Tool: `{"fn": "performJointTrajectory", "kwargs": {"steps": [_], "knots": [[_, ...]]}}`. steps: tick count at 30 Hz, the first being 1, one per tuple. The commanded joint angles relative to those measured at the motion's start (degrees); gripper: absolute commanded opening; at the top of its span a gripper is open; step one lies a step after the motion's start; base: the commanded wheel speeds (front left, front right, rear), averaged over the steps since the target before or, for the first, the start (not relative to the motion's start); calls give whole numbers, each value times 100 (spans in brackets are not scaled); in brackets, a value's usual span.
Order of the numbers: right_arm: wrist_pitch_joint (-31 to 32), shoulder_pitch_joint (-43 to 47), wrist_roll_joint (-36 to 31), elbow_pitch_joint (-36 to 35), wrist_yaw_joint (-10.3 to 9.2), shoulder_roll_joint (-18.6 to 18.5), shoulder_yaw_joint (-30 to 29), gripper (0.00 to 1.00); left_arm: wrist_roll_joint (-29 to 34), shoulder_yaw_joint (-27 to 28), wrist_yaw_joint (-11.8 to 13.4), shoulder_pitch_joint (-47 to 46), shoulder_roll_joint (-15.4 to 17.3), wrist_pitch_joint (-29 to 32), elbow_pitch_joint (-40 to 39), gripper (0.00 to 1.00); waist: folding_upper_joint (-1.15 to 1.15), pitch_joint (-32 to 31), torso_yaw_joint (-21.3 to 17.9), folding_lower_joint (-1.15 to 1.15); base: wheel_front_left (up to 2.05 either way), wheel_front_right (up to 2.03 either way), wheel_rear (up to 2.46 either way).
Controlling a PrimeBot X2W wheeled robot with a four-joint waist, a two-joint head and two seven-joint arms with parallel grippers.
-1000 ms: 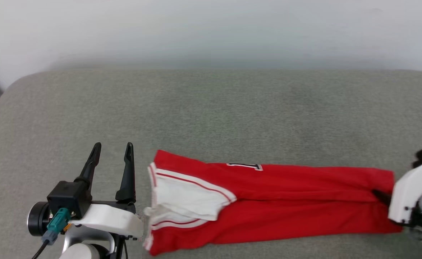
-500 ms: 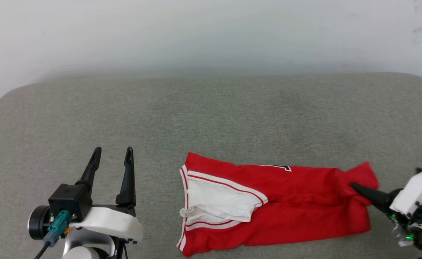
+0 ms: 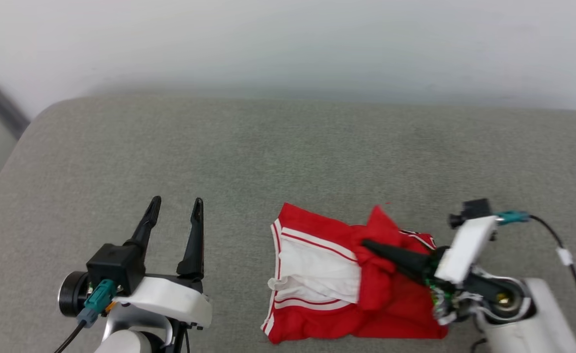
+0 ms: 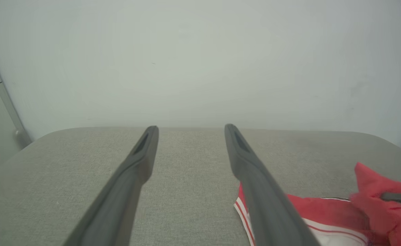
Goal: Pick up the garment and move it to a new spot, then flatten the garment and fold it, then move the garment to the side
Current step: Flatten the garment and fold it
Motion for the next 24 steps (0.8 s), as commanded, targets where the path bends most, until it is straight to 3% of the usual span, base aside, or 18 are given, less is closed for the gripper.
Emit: {"fn": "performJointTrajectory", "kwargs": {"steps": [1, 7, 8, 9, 10, 11, 12, 19, 24], "knots": [[-270, -110, -6, 90, 0, 16, 360, 0, 9, -21, -34, -90, -23, 4, 43, 100, 0, 81, 124, 0, 0, 0, 0], [-1271, -442, 45, 597, 0, 11, 1503, 0, -21, -49, -105, -219, -89, -59, 172, 100, 0, 237, 330, 0, 0, 0, 0], [-1434, -516, -9, 673, 1, 11, 1641, 31, -30, -54, -122, -236, -98, -71, 196, 100, 0, 262, 353, 0, 0, 0, 0], [-1595, -583, 22, 748, 1, 11, 1745, 45, -39, -53, -127, -259, -102, -85, 217, 100, 0, 283, 369, 0, 0, 0, 0], [-1713, -624, 96, 824, 1, 11, 1860, 52, -46, -51, -140, -277, -104, -105, 235, 100, 0, 299, 381, 0, 0, 0, 0], [-1819, -668, 147, 891, 0, 13, 1976, 95, -56, -49, -145, -288, -107, -115, 252, 100, 0, 312, 389, 0, 0, 0, 0], [-1893, -722, 183, 922, 1, 14, 2102, 100, -61, -43, -151, -290, -107, -128, 275, 100, 0, 318, 393, 0, 0, 0, 0], [-2193, -1036, 173, 718, 1, 10, 2797, 100, -108, -19, -175, -299, -112, -194, 382, 100, 0, 312, 349, 0, 0, 0, 0], [-2745, -1160, -602, 110, 0, -501, 3326, 100, -128, -6, -157, -237, -124, -231, 440, 100, 0, 230, 238, 0, 0, 0, 0]]}}
